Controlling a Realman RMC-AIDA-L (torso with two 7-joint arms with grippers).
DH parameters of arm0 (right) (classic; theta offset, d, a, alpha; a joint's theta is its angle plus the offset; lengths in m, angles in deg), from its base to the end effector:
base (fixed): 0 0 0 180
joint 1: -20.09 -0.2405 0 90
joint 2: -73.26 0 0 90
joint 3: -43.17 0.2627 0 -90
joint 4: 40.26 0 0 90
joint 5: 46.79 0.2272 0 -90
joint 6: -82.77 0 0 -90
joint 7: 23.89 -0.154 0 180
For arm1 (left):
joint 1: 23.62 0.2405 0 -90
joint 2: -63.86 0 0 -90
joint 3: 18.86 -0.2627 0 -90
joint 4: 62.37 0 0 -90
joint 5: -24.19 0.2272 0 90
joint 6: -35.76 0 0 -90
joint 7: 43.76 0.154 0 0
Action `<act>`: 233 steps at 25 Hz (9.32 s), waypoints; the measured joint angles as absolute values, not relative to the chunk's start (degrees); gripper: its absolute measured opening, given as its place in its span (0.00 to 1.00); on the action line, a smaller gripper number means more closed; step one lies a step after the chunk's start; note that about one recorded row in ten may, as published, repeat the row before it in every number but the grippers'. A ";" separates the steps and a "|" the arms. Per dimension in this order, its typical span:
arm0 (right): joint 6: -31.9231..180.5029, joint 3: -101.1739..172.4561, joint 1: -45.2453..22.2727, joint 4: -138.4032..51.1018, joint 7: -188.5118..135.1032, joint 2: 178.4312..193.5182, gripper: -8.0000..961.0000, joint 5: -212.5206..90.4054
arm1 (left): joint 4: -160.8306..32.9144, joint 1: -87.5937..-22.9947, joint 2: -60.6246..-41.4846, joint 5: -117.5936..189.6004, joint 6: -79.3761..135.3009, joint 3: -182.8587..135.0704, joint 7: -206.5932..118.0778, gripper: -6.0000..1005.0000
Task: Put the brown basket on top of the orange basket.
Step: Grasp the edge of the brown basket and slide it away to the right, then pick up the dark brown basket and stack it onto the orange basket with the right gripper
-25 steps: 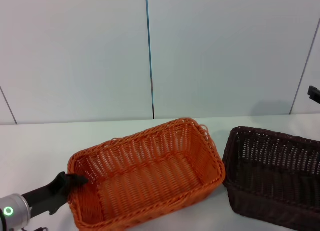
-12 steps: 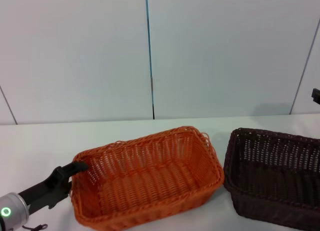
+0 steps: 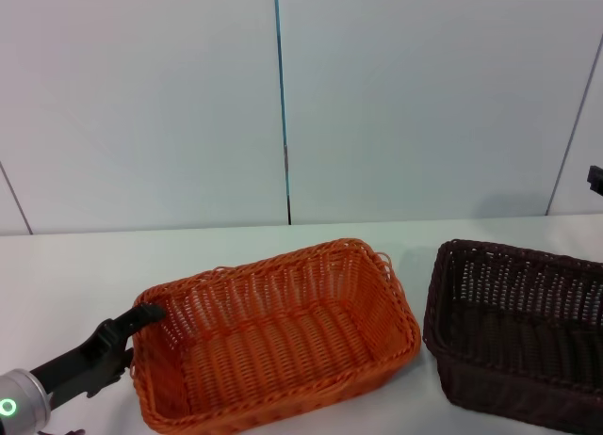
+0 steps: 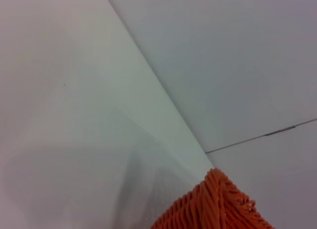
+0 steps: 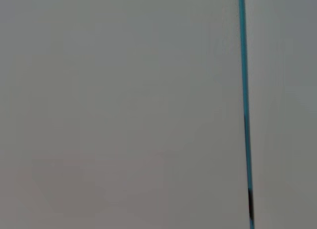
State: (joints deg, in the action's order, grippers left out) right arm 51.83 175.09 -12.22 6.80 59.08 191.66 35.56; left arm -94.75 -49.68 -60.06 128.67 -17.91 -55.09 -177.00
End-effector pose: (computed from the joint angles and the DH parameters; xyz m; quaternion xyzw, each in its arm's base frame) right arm 0.2985 0.4760 0.0945 -0.3651 -0.7166 -0.5460 0.2347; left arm -0.3514 0.3747 -0.0277 -0.5372 -0.7233 -0.3589 0.2439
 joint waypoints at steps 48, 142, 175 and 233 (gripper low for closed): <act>44.76 175.00 -10.04 6.93 58.73 192.55 0.59 42.95 | -98.94 -47.62 -55.96 106.68 -23.73 -34.34 -131.99 0.91; 17.41 180.90 -11.08 20.76 1.49 190.27 0.57 -29.62 | -98.31 -42.61 -51.98 118.67 -19.84 -29.79 -131.30 0.90; 12.82 189.76 -10.76 22.62 1.17 189.32 0.18 -30.83 | -98.08 -42.60 -52.05 118.67 -19.82 -29.76 -131.30 0.90; -9.03 202.72 -12.65 28.61 -6.13 181.66 0.15 2.59 | -98.31 -42.37 -52.07 118.22 -19.79 -29.55 -130.94 0.90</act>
State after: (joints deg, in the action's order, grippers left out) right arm -9.03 202.72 -12.65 28.61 -6.13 181.66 2.59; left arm -98.31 -42.37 -52.07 118.22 -19.79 -29.55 -130.94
